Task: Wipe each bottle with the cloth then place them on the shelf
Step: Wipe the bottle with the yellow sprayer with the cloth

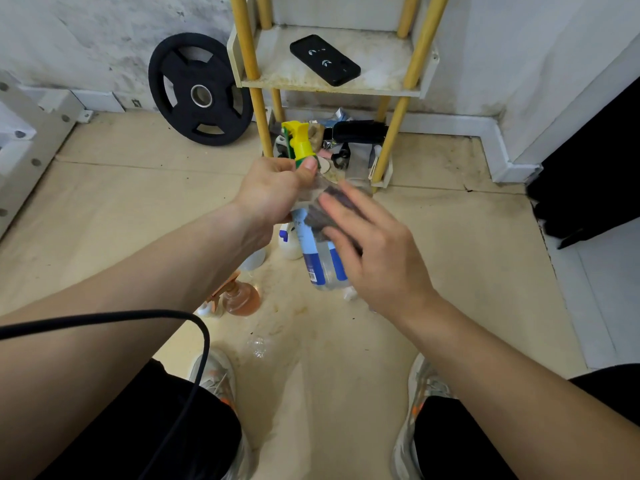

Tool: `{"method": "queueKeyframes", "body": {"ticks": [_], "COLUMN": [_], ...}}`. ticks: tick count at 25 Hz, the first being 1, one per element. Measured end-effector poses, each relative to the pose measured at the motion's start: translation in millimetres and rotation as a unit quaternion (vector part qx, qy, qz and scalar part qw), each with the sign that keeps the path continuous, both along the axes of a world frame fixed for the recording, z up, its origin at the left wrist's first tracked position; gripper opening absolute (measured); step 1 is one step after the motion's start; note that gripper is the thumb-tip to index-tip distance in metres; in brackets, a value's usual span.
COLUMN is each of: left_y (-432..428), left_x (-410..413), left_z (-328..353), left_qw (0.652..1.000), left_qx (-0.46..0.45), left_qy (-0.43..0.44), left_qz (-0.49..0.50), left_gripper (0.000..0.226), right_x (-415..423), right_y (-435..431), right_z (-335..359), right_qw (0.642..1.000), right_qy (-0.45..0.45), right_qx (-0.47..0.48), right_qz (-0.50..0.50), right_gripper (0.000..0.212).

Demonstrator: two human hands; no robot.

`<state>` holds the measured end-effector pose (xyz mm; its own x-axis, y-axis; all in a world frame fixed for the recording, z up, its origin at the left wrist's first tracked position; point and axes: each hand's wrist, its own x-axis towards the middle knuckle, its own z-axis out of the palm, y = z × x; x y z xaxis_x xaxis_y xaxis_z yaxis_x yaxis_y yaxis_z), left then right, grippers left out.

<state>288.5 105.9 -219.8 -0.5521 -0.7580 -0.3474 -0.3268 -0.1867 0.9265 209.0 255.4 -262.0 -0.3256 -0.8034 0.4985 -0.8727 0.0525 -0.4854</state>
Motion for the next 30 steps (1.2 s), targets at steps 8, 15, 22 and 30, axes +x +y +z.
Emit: {"method": "queueKeyframes", "body": {"ticks": [8, 15, 22, 30], "left_y": [-8, -11, 7, -27], "left_x": [1, 3, -1, 5], "left_z": [1, 2, -3, 5], "left_qw": [0.998, 0.996, 0.997, 0.987], "left_qx": [0.010, 0.017, 0.036, 0.039], "left_qy": [0.008, 0.008, 0.011, 0.010], "left_qz": [0.054, 0.090, 0.073, 0.155], "left_gripper": [0.028, 0.029, 0.030, 0.029], "right_x": [-3, 3, -13, 2], "right_y": [-1, 8, -3, 18], "right_z": [1, -9, 13, -9], "right_qw": [0.993, 0.999, 0.979, 0.998], "right_qy": [-0.114, 0.024, -0.190, -0.057], "right_qx": [0.003, 0.016, 0.005, 0.023], "right_qz": [-0.027, 0.014, -0.070, -0.005], "right_gripper": [0.039, 0.037, 0.037, 0.038]}}
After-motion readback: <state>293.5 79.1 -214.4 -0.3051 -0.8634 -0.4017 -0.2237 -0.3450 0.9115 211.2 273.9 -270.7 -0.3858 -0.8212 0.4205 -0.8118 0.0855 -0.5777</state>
